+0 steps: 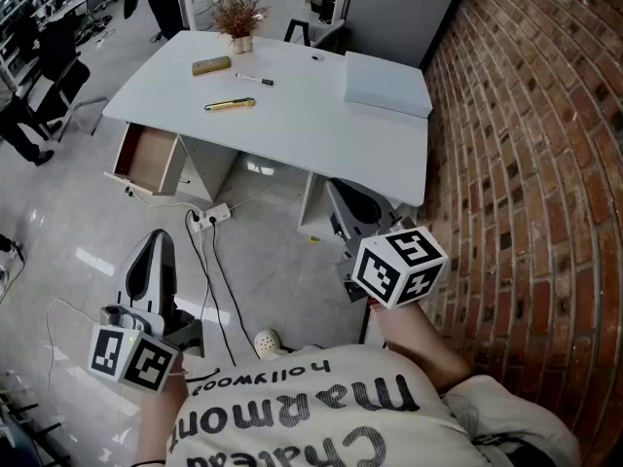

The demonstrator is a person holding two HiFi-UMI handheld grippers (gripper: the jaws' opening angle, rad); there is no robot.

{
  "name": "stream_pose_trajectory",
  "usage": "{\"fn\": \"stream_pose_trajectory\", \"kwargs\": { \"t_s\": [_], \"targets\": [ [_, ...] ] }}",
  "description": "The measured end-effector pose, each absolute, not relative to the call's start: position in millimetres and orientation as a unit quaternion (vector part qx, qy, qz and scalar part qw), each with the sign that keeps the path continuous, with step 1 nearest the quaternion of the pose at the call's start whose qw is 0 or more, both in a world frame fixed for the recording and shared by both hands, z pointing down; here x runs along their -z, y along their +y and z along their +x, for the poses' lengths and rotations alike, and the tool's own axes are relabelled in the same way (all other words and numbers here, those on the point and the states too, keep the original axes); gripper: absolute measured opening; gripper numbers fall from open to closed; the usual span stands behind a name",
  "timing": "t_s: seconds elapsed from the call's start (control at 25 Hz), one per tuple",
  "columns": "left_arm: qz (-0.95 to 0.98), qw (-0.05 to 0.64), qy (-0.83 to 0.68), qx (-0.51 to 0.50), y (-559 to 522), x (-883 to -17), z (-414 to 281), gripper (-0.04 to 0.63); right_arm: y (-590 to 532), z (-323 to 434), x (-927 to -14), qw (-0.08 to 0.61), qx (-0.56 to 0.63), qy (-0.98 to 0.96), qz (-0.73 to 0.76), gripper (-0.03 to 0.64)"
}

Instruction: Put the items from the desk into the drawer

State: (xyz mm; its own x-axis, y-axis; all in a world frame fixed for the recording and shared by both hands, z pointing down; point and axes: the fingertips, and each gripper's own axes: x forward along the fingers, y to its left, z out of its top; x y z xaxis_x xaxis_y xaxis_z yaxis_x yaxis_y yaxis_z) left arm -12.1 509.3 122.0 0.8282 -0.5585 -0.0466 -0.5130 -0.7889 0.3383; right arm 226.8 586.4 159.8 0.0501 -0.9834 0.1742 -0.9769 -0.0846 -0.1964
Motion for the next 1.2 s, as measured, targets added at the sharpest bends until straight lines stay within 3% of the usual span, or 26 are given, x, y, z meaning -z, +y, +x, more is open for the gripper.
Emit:
{"fn": "stream_pose_trajectory", "kwargs": {
  "t_s": [0.8, 1.2],
  "targets": [
    [0.95, 0.172, -0.251, 0.071, 430, -143, -24, 0.002, 517, 201, -181, 0.025, 0.149, 0.668, -0.728, 0.003],
    [0.947, 0.183, -0.253, 0.069, 381, -157, 8, 0.002, 459, 236, -204, 0.009, 0.173, 0.67, -0.722, 0.003]
  ]
}}
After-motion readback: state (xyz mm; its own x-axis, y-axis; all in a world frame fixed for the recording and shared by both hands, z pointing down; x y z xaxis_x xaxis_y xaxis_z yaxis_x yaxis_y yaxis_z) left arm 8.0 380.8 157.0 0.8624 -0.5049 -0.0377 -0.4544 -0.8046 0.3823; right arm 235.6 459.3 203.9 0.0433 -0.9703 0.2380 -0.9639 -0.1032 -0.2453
